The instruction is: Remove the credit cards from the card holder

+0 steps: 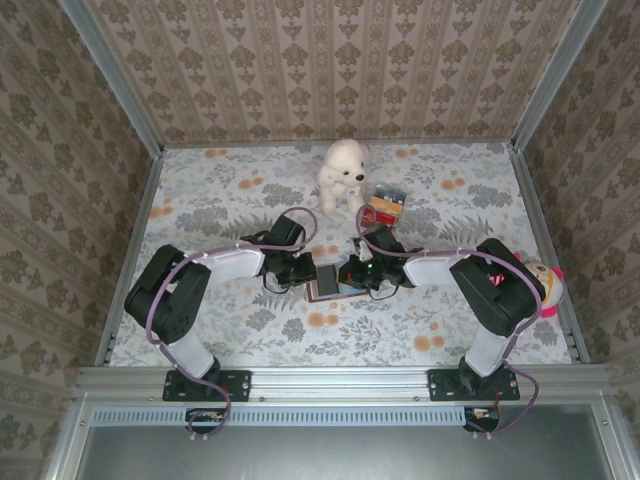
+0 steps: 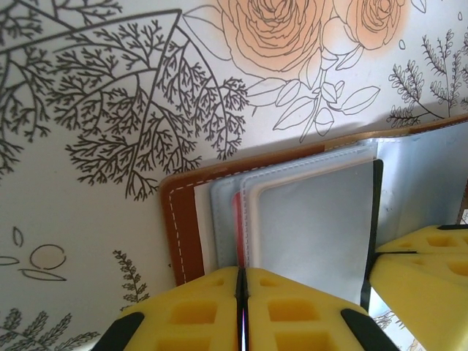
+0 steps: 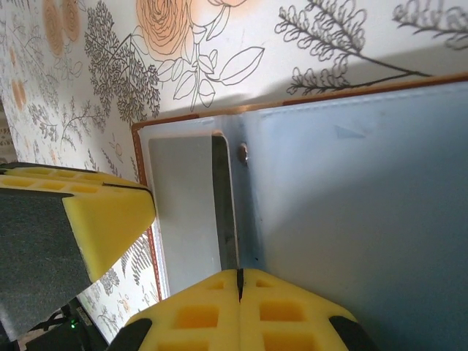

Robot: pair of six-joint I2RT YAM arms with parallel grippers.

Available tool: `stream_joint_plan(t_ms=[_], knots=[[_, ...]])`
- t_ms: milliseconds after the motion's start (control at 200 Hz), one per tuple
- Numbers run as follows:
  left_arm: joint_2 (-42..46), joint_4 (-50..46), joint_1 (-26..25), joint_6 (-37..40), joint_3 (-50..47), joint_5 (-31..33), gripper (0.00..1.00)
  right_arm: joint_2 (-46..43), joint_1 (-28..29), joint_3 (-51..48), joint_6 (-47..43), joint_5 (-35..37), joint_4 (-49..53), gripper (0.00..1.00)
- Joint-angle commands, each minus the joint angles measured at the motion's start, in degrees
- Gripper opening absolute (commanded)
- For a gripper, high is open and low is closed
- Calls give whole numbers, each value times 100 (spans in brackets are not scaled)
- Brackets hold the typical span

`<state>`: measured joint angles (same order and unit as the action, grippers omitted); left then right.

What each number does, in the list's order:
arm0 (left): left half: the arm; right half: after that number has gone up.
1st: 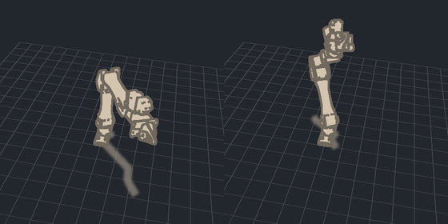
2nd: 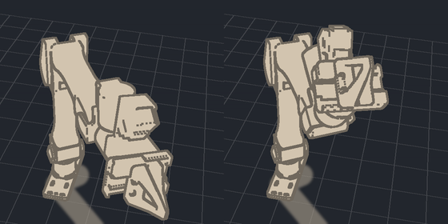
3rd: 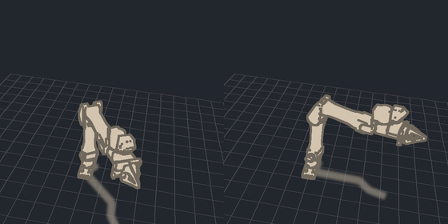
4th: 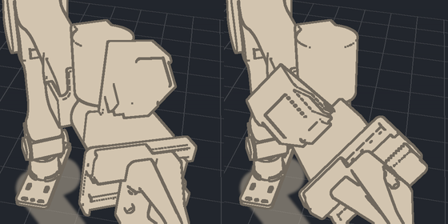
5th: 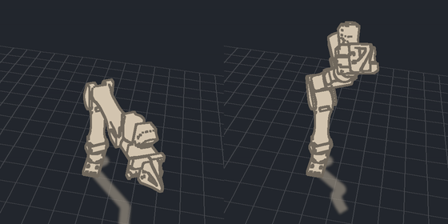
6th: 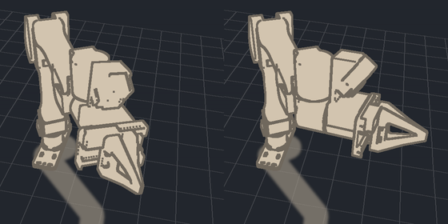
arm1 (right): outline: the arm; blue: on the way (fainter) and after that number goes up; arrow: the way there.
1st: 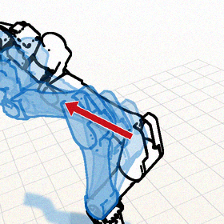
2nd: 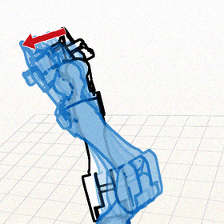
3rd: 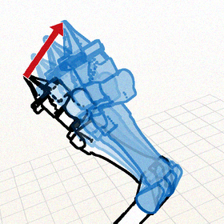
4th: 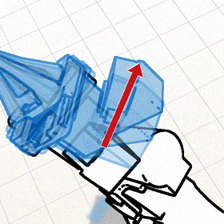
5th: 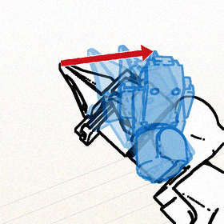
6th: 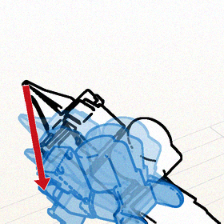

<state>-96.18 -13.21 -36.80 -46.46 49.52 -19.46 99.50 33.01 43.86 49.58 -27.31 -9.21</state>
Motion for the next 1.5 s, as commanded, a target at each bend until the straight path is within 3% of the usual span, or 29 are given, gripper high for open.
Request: stream_joint_plan(t_ms=[0,265,420,620,990,1325,1495], knots=[[28,-270,93,140,-134,197,11,-241,-63,-139,-137,197,134,0],[51,-287,129,180,-116,149,11,-186,-67,-134,-177,249,200,0],[38,-294,129,216,-70,127,11,-10,-67,-42,-138,-10,160,16],[-53,-252,129,184,-112,111,11,148,-32,65,-111,-167,167,24],[-88,-210,129,176,-110,83,11,372,-32,97,-120,-470,-116,20],[-59,-281,179,213,-104,86,11,52,-142,9,-319,-189,219,3],[-2,-163,225,150,-291,64,10,-260,-361,-186,-646,-209,592,2]])
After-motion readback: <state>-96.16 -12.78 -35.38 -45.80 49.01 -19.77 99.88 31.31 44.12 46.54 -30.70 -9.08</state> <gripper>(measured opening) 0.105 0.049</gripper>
